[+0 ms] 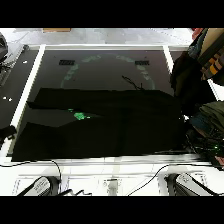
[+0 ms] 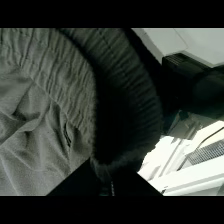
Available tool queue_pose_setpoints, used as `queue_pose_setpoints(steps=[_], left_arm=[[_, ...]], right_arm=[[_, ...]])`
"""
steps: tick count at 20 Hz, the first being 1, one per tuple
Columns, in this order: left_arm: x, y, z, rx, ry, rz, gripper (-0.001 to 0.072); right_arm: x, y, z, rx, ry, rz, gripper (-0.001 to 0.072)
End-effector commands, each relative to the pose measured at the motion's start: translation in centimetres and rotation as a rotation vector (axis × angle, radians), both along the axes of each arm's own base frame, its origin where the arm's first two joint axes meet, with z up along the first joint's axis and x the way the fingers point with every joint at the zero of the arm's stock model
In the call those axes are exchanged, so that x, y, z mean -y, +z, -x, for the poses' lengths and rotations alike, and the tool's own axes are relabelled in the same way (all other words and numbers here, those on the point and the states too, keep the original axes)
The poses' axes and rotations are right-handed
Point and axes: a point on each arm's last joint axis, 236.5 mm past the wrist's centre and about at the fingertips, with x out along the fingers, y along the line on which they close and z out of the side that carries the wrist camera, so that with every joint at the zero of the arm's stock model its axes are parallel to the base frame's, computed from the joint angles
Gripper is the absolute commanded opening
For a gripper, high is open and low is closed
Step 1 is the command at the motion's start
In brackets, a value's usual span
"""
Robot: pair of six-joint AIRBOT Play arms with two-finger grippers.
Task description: Fold the clothes and pants, and hang the long-sleeved shirts on hangers.
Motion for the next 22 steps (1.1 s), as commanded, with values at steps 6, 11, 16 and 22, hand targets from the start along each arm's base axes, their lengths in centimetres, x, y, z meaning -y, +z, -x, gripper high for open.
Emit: queue_pose_setpoints(steps=[6,11,16,22], left_arm=[[-1.0,-5.0,7.3,0.141,0.365,0.332,0.0591],[-2.7,-8.1,7.5,0.174,0.317,0.334,0.0576],[-1.0,-9.9,3.1,0.328,0.306,0.492,0.0383],[-0.1,-7.5,0.9,0.423,0.25,0.559,0.0008]], right_arm=[[0.0,0.0,-0.1,0.006,-0.002,0.0,0.0021],[0.1,0.1,-0.2,0.007,-0.002,0.001,0.0021],[-0.6,0.3,0.1,0.002,0.015,-0.026,0.0021],[-1.7,1.6,0.5,0.008,0.065,-0.059,0.002]])
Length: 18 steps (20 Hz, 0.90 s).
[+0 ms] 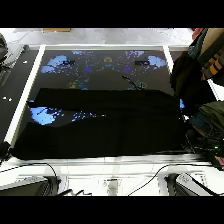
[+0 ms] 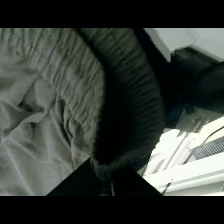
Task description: Fold the clothes and pants, and hang the long-sleeved shirts on hangers.
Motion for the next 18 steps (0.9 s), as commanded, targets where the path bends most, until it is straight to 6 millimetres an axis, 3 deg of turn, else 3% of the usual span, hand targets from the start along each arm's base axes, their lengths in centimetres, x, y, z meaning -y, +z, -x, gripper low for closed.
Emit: queue_pose_setpoints(steps=[1,4,7,11,13,15,18], left_arm=[[0.7,3.0,-2.6,0.143,-0.053,0.022,0.0008],[-0.1,7.3,-5.0,0.277,-0.085,-0.045,0.0008],[-1.1,11.0,-7.1,0.393,-0.085,-0.131,0.0008],[-2.3,16.5,-11.7,0.633,0.014,-0.177,0.0005],[-1.8,17.5,-13.8,0.671,0.011,-0.196,0.0005],[-0.6,17.7,-16.1,0.675,-0.021,-0.233,0.0004],[0.3,18.2,-21.0,0.679,0.029,-0.314,0.0004]], right_arm=[[-0.8,1.7,0.4,0.01,0.056,-0.016,0.002],[0.0,5.5,-0.2,0.062,0.056,0.057,0.002],[1.0,11.0,-1.1,0.168,0.045,0.199,0.002],[2.6,18.0,-2.3,0.331,-0.048,0.404,0.002],[2.7,20.2,-3.4,0.396,-0.095,0.405,0.0019],[4.2,21.6,-4.3,0.443,-0.161,0.44,0.0019],[6.5,21.9,-5.9,0.467,-0.292,0.435,0.0019]])
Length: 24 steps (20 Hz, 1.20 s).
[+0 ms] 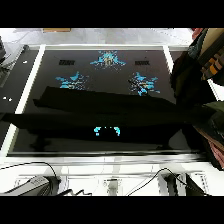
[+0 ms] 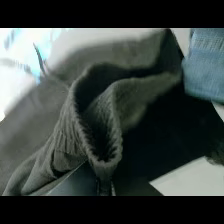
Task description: Fold the clothes and pants, and hang the long-sleeved shirts on hangers.
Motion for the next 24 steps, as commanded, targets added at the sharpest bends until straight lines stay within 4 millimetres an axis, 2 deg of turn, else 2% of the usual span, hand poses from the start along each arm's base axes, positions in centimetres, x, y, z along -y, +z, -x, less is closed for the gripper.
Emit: queue_pose_setpoints(steps=[1,5,8,10,12,15,16,17,18,19,22,24], left_arm=[[0.5,1.7,-5.8,0.063,0.104,-0.096,0.0003],[3.8,4.0,-13.6,0.16,0.148,-0.277,0.0002],[6.4,4.0,-18.5,0.198,0.133,-0.321,0.0002],[7.8,2.6,-21.4,0.194,0.099,-0.319,0.0003],[9.1,0.3,-23.6,0.173,0.085,-0.268,0.0005],[10.3,-3.0,-25.1,0.131,0.073,-0.222,0.0013],[10.4,-3.6,-25.2,0.122,0.068,-0.219,0.003],[10.4,-3.7,-25.2,0.119,0.067,-0.221,0.0151],[10.3,-3.6,-25.2,0.12,0.063,-0.231,0.051],[10.3,-3.1,-25.1,0.127,0.063,-0.229,0.0698],[11.1,-0.9,-24.4,0.144,0.008,-0.207,0.0702],[12.3,-1.0,-22.7,0.092,-0.084,-0.134,0.0691]], right_arm=[[2.1,1.2,-2.3,0.082,-0.11,-0.012,0.0019],[1.0,-2.8,-7.4,0.043,-0.089,-0.103,0.002],[2.0,-5.8,-11.2,0.051,-0.196,-0.16,0.002],[3.2,-7.4,-12.7,0.066,-0.277,-0.186,0.002],[4.0,-8.7,-13.7,0.072,-0.324,-0.188,0.002],[5.0,-9.8,-15.2,0.105,-0.378,-0.171,0.0027],[5.4,-9.8,-15.5,0.12,-0.392,-0.155,0.0163],[5.9,-9.7,-15.6,0.131,-0.404,-0.145,0.0474],[6.1,-9.6,-15.6,0.136,-0.405,-0.134,0.072],[6.3,-9.5,-15.6,0.14,-0.409,-0.127,0.0692],[6.1,-9.4,-15.6,0.139,-0.403,-0.131,0.0691],[5.7,-9.4,-15.5,0.128,-0.39,-0.139,0.0691]])
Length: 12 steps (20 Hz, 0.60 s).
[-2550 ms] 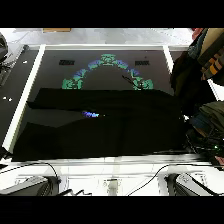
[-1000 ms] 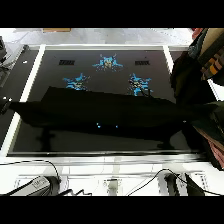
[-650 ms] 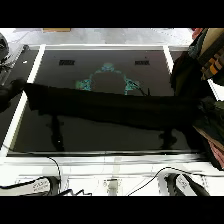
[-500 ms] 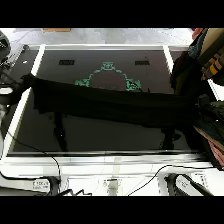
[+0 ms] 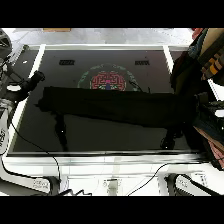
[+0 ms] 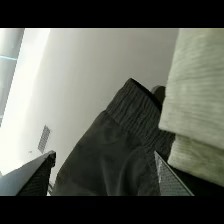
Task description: Fold the clothes and pants, and hang the long-sleeved shirts on hangers.
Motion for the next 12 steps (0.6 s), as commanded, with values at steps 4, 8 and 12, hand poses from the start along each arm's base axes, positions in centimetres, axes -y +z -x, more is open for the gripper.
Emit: queue_pose_setpoints(steps=[4,8,12], left_arm=[[1.6,-6.4,9.4,-0.457,-0.112,0.303,0.0477],[2.5,-9.3,13.9,-0.601,-0.1,0.29,0.0433],[2.4,-11.8,15.7,-0.605,0.077,0.393,0.0443]], right_arm=[[-0.9,-0.8,0.6,-0.056,0.06,0.018,0.0691],[-0.9,-1.2,0.9,-0.086,0.086,0.051,0.0691],[-0.8,-1.3,0.9,-0.09,0.089,0.061,0.0691]])
